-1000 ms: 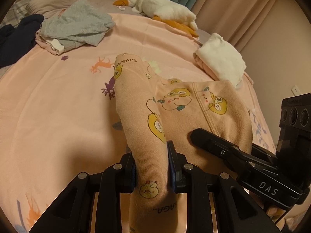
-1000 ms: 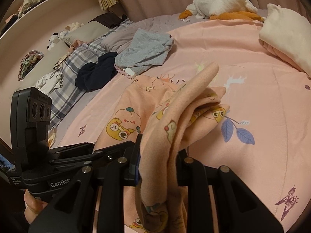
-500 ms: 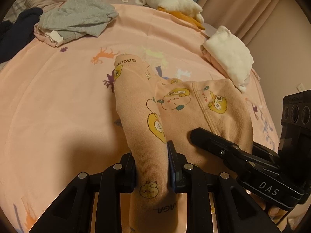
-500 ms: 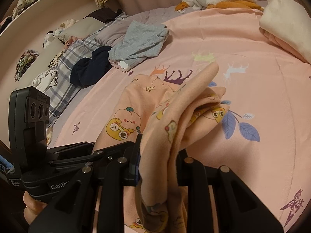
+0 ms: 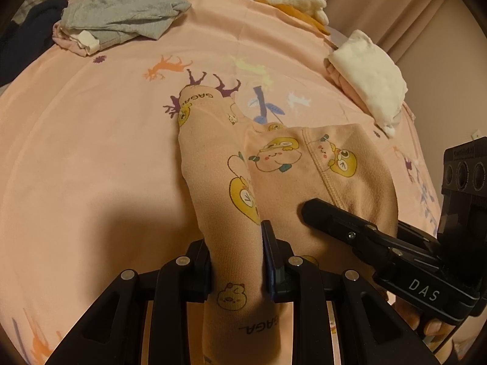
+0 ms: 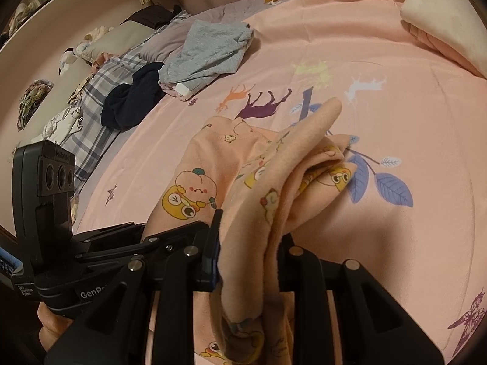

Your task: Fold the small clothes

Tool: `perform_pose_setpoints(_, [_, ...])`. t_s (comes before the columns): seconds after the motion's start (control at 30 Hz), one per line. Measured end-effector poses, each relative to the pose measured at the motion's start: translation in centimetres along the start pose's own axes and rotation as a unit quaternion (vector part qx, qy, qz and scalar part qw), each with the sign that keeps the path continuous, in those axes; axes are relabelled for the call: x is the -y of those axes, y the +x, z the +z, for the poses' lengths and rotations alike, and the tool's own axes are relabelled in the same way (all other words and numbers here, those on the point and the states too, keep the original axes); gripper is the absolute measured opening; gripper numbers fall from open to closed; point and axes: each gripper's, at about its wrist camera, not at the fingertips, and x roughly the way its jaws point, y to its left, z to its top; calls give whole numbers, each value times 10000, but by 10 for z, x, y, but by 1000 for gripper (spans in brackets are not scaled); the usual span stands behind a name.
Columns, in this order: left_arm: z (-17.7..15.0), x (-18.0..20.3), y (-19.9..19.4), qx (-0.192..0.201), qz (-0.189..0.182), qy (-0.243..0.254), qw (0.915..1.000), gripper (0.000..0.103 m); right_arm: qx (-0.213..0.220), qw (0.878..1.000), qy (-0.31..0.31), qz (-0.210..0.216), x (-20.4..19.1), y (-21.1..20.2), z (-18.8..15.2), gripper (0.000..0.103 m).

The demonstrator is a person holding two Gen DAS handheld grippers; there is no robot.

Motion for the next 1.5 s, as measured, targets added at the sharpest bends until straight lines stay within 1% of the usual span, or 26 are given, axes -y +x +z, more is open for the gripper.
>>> perform_pose_setpoints(0.6, [-3,-8,3,-77,64,-85,9999,24,-81,9992,379,37,20,3,-4,28])
perform_pose_setpoints(0.9, [-5,-9,4,-54,150,-75,9998,27,-137,9981,608,32,32,4,-8,33])
perform_pose_setpoints(1.0, [-5,-9,4,-46,180,-52,9998,29,-136,9976,673,32,35,4,-10,36])
perform_pose_setpoints(1.07, [-6,-9,4,-43,216,-46,9997,32,-133,9972,731,20,38,4,-11,42])
perform_pose_setpoints(1.23, [-7,-13,4,-36,266,-71,9996,37,-121,9962,860,45,44,3,-13,45])
perform_pose_setpoints(1.5, [-7,-14,2,-22,289,-65,9996,39,-93,9954,947,78,46,-1,-14,45])
